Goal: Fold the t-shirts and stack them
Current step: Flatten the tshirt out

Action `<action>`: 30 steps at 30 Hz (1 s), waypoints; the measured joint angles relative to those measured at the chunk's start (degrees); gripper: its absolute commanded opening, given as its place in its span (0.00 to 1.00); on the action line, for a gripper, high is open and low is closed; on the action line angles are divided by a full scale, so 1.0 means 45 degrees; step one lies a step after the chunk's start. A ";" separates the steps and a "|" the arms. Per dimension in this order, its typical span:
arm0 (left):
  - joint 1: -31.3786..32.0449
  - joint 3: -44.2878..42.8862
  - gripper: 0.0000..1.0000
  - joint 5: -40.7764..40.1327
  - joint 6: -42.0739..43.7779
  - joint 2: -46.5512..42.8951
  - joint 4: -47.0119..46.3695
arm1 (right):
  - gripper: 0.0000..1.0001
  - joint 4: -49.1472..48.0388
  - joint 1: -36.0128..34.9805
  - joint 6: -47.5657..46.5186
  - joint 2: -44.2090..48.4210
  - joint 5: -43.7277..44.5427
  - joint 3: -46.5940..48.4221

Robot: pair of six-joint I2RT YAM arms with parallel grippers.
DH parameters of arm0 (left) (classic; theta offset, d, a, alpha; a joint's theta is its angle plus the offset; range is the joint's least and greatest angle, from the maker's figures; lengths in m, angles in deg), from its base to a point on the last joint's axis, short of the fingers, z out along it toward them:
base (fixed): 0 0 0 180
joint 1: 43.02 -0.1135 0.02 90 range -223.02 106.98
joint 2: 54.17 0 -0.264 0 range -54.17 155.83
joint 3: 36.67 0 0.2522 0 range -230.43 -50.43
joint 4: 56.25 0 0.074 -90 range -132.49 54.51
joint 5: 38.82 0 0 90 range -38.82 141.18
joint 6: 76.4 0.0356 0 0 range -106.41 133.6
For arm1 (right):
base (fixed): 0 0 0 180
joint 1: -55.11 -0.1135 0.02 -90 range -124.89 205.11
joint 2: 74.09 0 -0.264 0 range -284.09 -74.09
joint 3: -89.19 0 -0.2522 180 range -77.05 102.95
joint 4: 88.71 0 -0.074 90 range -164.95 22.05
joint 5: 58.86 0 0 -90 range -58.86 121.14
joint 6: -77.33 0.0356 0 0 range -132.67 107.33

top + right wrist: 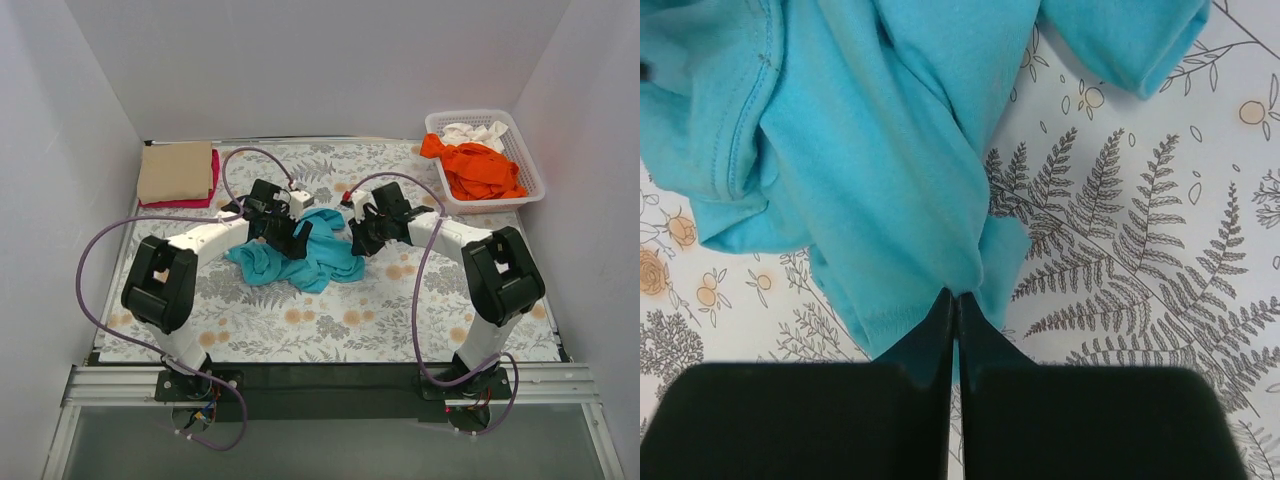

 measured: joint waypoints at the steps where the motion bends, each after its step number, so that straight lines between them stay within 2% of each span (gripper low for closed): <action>1: 0.0058 -0.0107 0.56 -0.0151 -0.0029 0.0248 -0.0058 | 0.01 0.0068 0.0010 0.0029 0.0112 0.0000 0.0000; 3: 0.0165 -0.0345 0.43 -0.0525 -0.0141 0.0874 -0.0257 | 0.01 0.0180 0.0019 0.0102 0.0452 0.0000 0.0000; 4: 0.0189 -0.0437 0.30 -0.0695 -0.0204 0.1107 -0.0277 | 0.01 0.0253 0.0034 0.0131 0.0714 0.0000 0.0000; 6: 0.0219 -0.0466 0.17 -0.0884 -0.0350 0.1307 -0.0355 | 0.01 0.0423 0.0121 0.0194 0.1292 -0.0015 0.0000; 7: 0.0219 -0.0457 0.05 -0.0918 -0.0350 0.1258 -0.0330 | 0.01 0.0476 0.0223 0.0214 0.1569 -0.0039 0.0000; 8: 0.0219 -0.0427 0.01 -0.0908 -0.0335 0.1137 -0.0335 | 0.01 0.0534 0.0330 0.0219 0.1821 -0.0058 0.0000; 11: 0.0199 0.0126 0.00 -0.0714 0.0000 -0.0063 -0.0423 | 0.01 0.0952 0.1005 0.0257 0.2817 -0.0073 0.0000; 14: 0.0165 0.1088 0.00 -0.0253 0.0539 -0.2501 0.0068 | 0.01 0.1389 0.1753 0.0301 0.4095 -0.0068 -0.0078; 19: -0.0078 0.2375 0.00 0.0262 0.1574 -0.6460 0.1520 | 0.01 0.2244 0.2307 0.0204 0.6902 0.0087 -0.0617; 22: -0.0549 0.3259 0.00 0.0340 0.2293 -0.8034 0.2667 | 0.01 0.2846 0.2331 -0.0058 0.8238 0.0389 -0.0967; 26: -0.1229 0.4284 0.00 0.0209 0.3269 -0.9758 0.4585 | 0.01 0.3857 0.2492 -0.0554 0.9253 0.1287 -0.1501; 30: -0.1841 0.4483 0.00 -0.0165 0.3944 -1.1341 0.5746 | 0.01 0.4556 0.2715 -0.0996 0.9593 0.2035 -0.1579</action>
